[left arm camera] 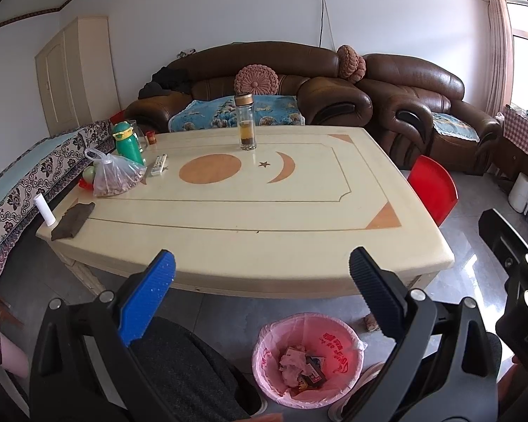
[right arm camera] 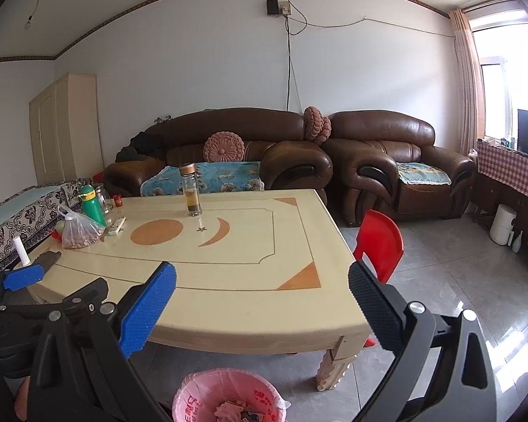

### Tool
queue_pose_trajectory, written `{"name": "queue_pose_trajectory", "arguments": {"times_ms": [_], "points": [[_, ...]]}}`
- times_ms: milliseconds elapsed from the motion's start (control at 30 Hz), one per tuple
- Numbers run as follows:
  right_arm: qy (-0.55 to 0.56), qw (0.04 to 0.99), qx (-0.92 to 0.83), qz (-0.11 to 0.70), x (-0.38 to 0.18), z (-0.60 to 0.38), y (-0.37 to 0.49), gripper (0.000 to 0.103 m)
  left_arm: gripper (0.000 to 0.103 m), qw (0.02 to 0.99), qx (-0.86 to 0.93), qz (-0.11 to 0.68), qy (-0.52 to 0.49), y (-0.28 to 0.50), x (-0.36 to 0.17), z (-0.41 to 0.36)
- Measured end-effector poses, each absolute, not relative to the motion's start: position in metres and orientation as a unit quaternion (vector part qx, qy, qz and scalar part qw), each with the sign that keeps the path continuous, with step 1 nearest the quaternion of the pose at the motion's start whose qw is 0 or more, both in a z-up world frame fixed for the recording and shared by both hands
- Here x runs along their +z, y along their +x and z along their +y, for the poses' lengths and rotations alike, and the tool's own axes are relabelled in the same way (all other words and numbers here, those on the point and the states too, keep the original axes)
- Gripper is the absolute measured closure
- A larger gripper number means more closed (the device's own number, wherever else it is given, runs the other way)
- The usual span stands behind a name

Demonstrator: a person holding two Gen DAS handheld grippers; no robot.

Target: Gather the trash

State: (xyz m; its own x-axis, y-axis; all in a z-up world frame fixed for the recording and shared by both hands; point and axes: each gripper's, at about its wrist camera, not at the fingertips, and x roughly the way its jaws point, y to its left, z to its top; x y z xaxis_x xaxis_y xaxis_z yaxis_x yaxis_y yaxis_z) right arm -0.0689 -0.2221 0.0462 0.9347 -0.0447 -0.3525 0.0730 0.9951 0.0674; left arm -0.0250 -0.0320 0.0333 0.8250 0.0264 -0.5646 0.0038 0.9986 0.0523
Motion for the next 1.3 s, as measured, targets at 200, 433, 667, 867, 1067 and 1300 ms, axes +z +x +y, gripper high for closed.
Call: {"name": "queue_pose_trajectory", "arguments": {"times_ms": [200, 433, 667, 867, 1067, 1300], "points": [[0.04, 0.983, -0.03, 0.178, 0.0455, -0.2222, -0.07, 0.007, 0.006, 0.955, 0.007, 0.296, 0.028, -0.0245, 0.0318, -0.0295], [0.04, 0.983, -0.03, 0.177, 0.0459, -0.2235, -0.0676, 0.007, 0.006, 0.955, 0.007, 0.296, 0.029, -0.0245, 0.0316, -0.0301], [0.035, 0.983, -0.032, 0.177, 0.0461, -0.2271, -0.0681, 0.007, 0.006, 0.954, 0.003, 0.299, 0.03, -0.0238, 0.0291, -0.0305], [0.034, 0.983, -0.032, 0.179, 0.0457, -0.2218, -0.0659, 0.007, 0.006, 0.954, 0.0, 0.299, 0.028, -0.0236, 0.0274, -0.0293], [0.034, 0.983, -0.03, 0.18, 0.0457, -0.2219, -0.0659, 0.007, 0.006, 0.953, -0.008, 0.303, 0.027, -0.023, 0.0269, -0.0275], [0.035, 0.982, -0.028, 0.181, 0.0459, -0.2229, -0.0668, 0.007, 0.006, 0.952, -0.008, 0.303, 0.032, -0.023, 0.0283, -0.0283]]}}
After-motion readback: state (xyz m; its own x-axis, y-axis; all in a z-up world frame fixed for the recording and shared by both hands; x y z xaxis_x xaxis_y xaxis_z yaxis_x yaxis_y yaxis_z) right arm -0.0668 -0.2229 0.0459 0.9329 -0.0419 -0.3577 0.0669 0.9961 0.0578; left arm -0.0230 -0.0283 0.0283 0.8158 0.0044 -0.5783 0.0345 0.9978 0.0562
